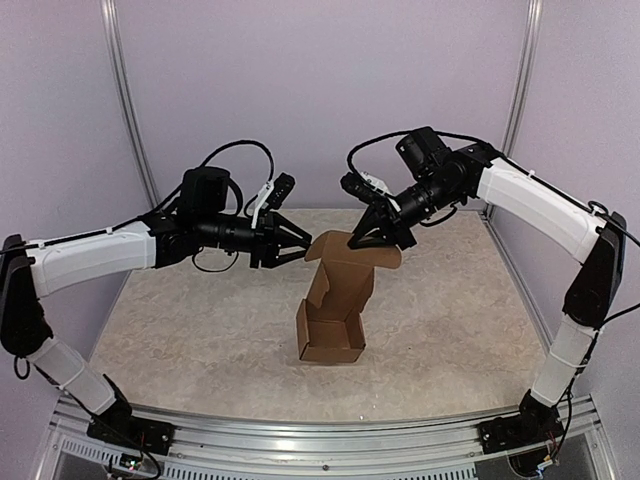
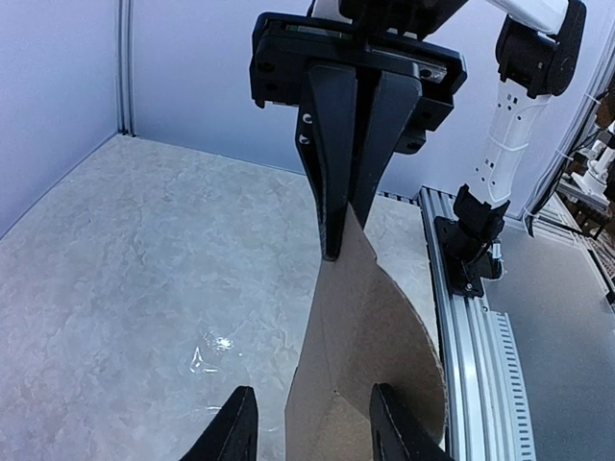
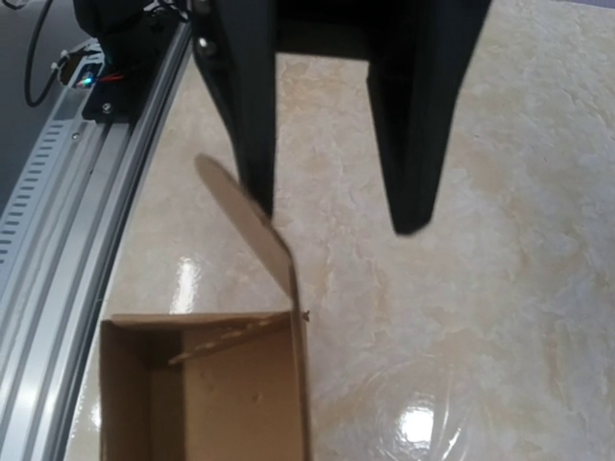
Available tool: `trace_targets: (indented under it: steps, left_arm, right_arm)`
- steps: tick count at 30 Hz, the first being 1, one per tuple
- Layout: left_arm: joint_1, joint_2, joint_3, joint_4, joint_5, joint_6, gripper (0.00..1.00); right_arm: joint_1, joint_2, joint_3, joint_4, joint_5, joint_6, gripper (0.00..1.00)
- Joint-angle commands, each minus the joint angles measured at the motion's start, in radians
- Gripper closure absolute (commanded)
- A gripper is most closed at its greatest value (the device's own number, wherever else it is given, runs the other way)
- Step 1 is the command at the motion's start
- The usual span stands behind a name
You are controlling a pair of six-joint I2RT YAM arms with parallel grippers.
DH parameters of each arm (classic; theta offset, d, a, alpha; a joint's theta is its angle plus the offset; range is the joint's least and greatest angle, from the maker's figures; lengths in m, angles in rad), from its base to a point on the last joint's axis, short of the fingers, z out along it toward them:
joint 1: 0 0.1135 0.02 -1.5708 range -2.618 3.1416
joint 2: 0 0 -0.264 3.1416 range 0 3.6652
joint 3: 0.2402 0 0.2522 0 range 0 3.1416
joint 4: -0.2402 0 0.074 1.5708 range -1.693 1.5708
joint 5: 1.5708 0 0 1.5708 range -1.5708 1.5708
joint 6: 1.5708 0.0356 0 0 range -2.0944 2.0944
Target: Fold the paper box
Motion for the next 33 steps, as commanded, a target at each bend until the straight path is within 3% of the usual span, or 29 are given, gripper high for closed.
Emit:
trace_targets:
  steps: [1,6,8,15,27,33]
  left_arm:
    - [-0.015,0.027,0.043,0.005,0.028,0.018,0.61]
    - [-0.027,0.048,0.052,0.015,0.062,0.022,0.61]
    - [-0.028,0.045,0.05,0.009,0.077,0.029,0.56]
    - [-0.003,-0.016,0.041,-0.132,0.063,0.092,0.52]
    - [-0.029,0.033,0.049,-0.043,0.106,0.053,0.57]
    - [-0.031,0.08,0.077,-0.044,0.116,0.053,0.66]
  right_arm:
    - [0.024,0.004,0.018,-0.004,-0.027,0.016,0.99]
    - [0.031,0.014,0.018,0.019,-0.018,0.05,0.99]
    - [0.031,0.019,0.019,0.023,-0.008,0.059,0.99]
    - [0.031,0.022,0.015,0.015,0.005,0.052,0.99]
    - [0.047,0.041,0.031,0.016,-0.01,0.067,0.99]
    - [0.049,0.037,0.029,0.01,-0.031,0.062,0.99]
